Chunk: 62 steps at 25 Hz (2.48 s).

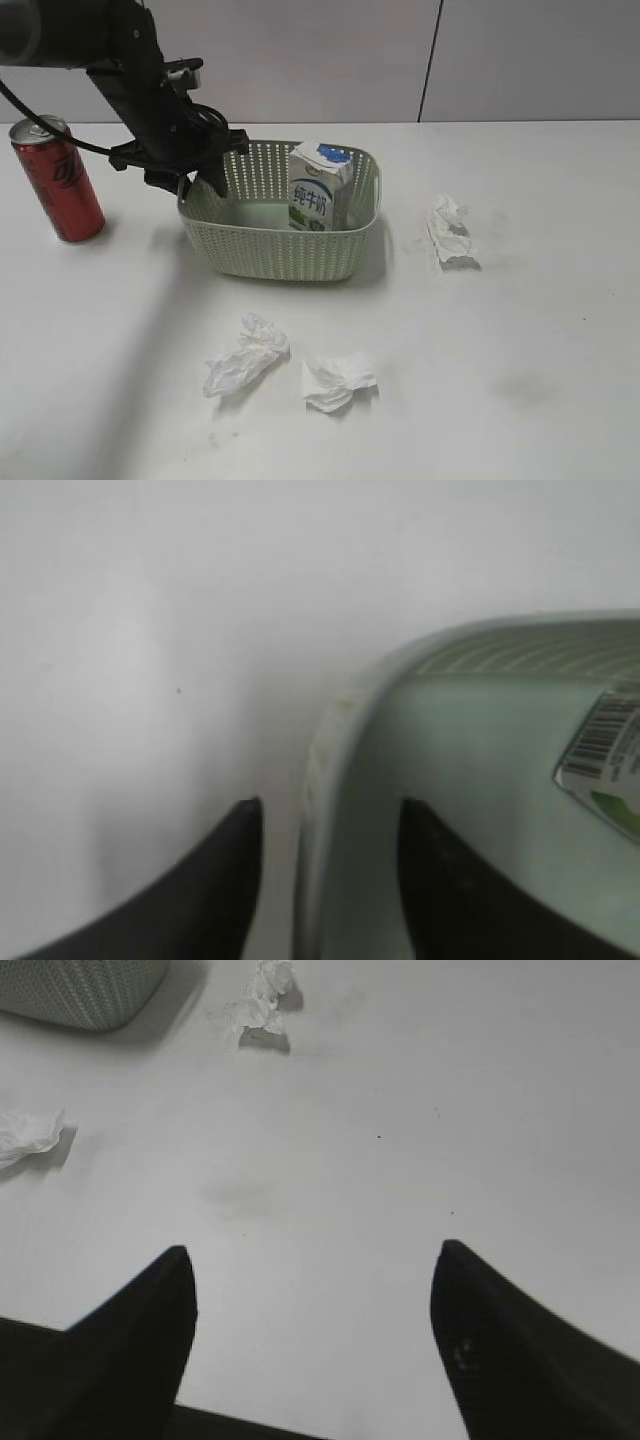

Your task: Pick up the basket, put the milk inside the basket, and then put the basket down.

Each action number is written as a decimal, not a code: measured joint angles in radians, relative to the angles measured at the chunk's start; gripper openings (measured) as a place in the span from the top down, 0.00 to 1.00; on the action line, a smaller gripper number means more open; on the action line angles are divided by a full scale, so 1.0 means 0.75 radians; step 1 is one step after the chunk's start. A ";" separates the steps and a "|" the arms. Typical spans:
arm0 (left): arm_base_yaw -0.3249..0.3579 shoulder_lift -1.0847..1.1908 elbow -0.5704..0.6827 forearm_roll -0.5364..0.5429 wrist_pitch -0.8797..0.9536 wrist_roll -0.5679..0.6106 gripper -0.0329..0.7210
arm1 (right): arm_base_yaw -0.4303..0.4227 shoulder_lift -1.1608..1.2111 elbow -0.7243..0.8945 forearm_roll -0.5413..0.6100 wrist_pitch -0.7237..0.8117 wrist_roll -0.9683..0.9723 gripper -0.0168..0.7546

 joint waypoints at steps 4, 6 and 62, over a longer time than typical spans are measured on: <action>0.000 -0.031 0.000 -0.004 0.076 -0.003 0.12 | 0.000 0.000 0.000 0.000 0.000 0.000 0.26; 0.000 -0.084 0.000 -0.004 0.142 -0.003 0.11 | 0.000 0.000 0.000 0.000 0.000 0.000 0.26; -0.173 -2.395 1.471 0.154 0.359 0.339 0.26 | 0.000 0.000 0.000 0.024 -0.002 0.000 0.26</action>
